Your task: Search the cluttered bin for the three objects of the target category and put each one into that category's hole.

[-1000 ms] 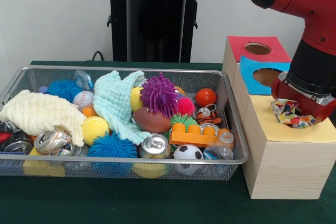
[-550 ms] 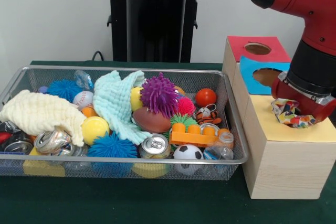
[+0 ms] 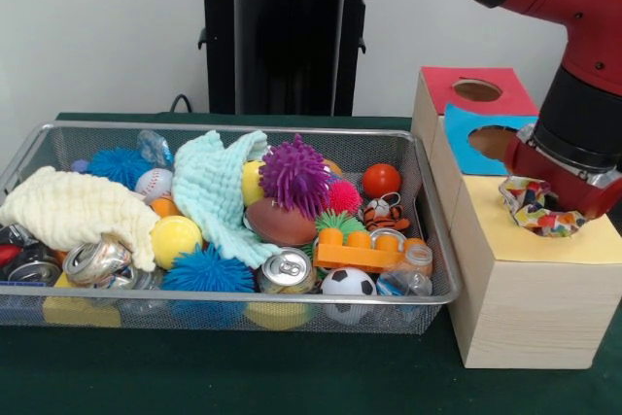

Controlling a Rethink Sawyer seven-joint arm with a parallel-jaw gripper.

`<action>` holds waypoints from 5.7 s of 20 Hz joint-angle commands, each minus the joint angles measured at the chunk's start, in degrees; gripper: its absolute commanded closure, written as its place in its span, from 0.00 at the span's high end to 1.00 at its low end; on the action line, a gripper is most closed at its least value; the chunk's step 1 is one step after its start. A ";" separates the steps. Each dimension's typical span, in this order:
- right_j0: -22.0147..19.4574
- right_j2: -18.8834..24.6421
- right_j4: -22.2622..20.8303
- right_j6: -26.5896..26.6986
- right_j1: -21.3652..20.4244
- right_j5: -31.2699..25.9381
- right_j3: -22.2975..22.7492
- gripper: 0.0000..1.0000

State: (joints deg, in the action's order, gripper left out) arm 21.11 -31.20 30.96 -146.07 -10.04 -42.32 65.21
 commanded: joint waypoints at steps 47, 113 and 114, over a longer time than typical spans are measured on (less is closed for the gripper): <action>-2.19 -0.41 -0.79 -13.08 -7.01 -16.03 -4.53 1.00; -9.38 2.22 -2.87 -6.83 -5.00 -8.87 -9.97 0.00; -9.44 2.38 -2.86 -6.74 -4.93 -8.41 -9.70 0.00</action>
State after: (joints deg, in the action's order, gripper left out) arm 13.44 -34.98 29.52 -146.10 -17.71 -54.21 51.05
